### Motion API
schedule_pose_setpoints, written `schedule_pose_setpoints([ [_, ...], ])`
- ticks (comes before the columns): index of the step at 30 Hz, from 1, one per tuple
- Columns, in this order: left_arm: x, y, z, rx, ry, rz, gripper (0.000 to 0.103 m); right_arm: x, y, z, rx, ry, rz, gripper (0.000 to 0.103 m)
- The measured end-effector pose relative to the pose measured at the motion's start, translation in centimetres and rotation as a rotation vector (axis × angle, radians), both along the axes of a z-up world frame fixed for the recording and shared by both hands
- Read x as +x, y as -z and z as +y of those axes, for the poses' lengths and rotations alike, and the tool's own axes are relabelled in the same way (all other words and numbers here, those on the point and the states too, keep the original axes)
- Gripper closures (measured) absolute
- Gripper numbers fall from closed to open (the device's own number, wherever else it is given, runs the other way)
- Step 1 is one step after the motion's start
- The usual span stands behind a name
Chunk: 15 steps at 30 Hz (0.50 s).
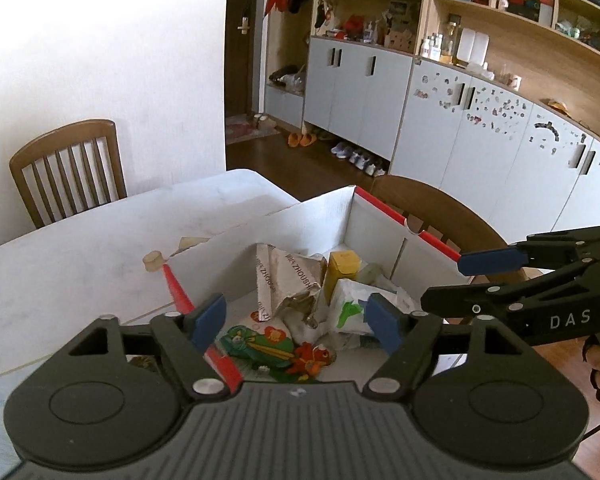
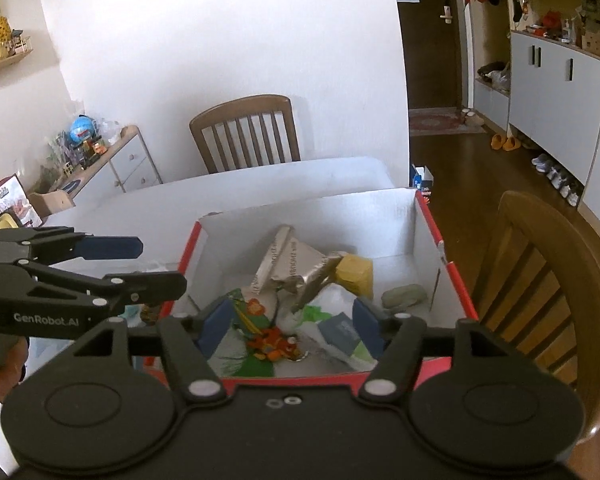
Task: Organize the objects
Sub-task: 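Withdraw both tools from the shoebox toward the remaining items on the plate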
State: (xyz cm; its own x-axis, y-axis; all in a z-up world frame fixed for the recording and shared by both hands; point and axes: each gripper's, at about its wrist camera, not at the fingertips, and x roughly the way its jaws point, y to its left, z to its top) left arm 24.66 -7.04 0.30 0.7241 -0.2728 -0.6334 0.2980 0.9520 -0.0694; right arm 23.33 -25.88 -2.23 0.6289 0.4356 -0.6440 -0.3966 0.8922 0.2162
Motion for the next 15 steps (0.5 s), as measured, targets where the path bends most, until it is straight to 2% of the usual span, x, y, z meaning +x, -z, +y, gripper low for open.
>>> schedule_pose_setpoints([
  [13, -2.2, -0.2, 5.1, -0.005, -0.003, -0.02, 0.02, -2.3, -0.5, 4.7, -0.002, 0.053, -0.018, 0.012],
  [15, -2.4, -0.2, 6.0, -0.004, -0.005, -0.022, 0.016, -2.5, -0.4, 5.5, -0.002, 0.058, -0.016, 0.011],
])
